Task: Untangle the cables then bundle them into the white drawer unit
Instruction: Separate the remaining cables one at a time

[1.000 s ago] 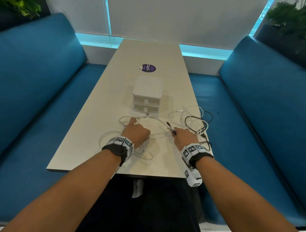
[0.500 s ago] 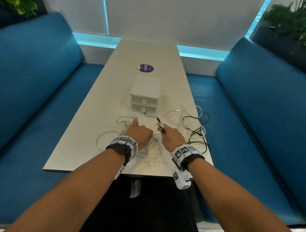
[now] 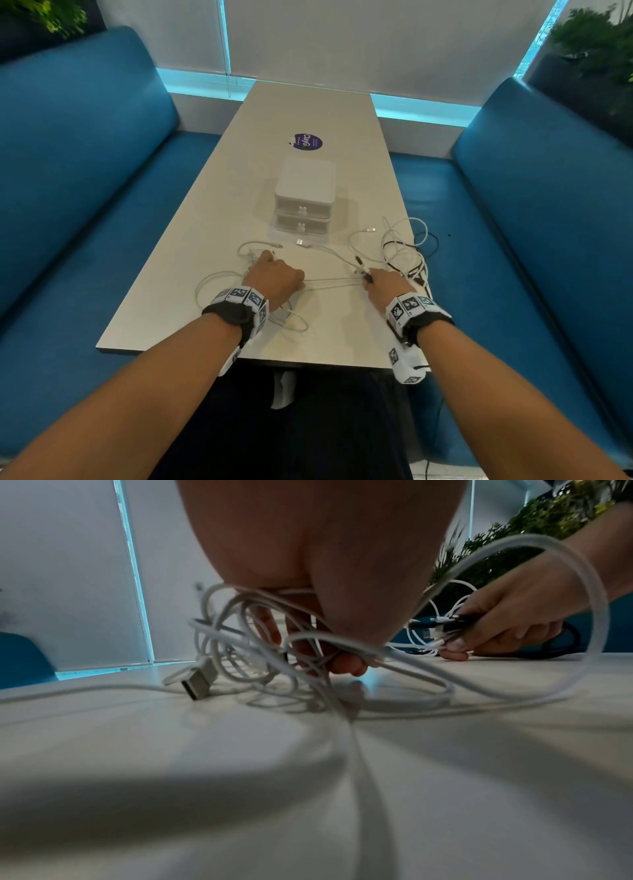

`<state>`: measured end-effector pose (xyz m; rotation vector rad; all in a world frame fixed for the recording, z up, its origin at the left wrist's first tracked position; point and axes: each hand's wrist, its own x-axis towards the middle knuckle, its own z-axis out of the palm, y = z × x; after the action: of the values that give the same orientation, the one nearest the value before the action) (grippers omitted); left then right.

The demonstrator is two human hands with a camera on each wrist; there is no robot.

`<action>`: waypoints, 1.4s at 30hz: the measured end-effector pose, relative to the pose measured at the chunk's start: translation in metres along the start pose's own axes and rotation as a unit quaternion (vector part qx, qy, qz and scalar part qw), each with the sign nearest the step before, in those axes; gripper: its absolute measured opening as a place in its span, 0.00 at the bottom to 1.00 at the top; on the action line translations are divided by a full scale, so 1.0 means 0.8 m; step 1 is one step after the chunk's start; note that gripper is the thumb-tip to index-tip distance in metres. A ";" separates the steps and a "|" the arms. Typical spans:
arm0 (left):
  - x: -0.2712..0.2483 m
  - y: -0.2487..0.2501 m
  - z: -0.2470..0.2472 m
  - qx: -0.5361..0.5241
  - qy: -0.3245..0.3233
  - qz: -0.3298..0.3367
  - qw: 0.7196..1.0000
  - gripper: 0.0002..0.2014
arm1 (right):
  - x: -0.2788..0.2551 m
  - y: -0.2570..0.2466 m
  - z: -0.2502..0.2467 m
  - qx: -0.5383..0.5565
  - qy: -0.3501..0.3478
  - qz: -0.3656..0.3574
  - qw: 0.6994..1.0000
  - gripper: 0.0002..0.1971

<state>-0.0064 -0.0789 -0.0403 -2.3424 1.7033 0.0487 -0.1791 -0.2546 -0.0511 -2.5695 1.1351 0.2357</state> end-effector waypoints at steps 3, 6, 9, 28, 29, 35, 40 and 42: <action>0.007 0.006 -0.002 -0.011 0.001 0.002 1.000 0.11 | -0.002 0.005 -0.001 0.008 0.026 0.031 0.999 0.09; 0.013 0.016 -0.003 -0.013 -0.017 -0.006 1.000 0.12 | -0.009 -0.010 0.002 0.056 0.074 0.013 0.996 0.12; 0.016 0.023 0.000 -0.013 -0.023 -0.004 1.000 0.10 | -0.013 -0.027 0.004 0.072 0.088 -0.038 0.993 0.13; 0.013 0.007 0.003 0.039 0.047 0.022 0.998 0.13 | 0.005 -0.024 -0.006 -0.002 0.018 -0.023 1.000 0.13; 0.013 0.006 0.004 0.039 0.054 0.022 0.998 0.14 | 0.004 -0.018 -0.009 -0.007 0.026 -0.010 1.000 0.13; 0.016 0.011 0.010 0.047 0.062 0.020 0.997 0.10 | -0.009 -0.014 -0.014 -0.016 0.068 0.032 0.997 0.10; 0.023 0.021 -0.001 0.026 0.061 0.019 0.998 0.10 | -0.016 -0.050 -0.007 0.050 0.086 -0.080 0.992 0.10; 0.025 0.026 -0.006 0.015 0.068 0.021 0.997 0.11 | -0.015 -0.063 0.002 0.063 0.045 -0.126 0.989 0.09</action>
<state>-0.0199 -0.1045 -0.0426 -2.3359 1.8027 -0.1296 -0.1497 -0.2141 -0.0382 -2.5988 0.8118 -0.0100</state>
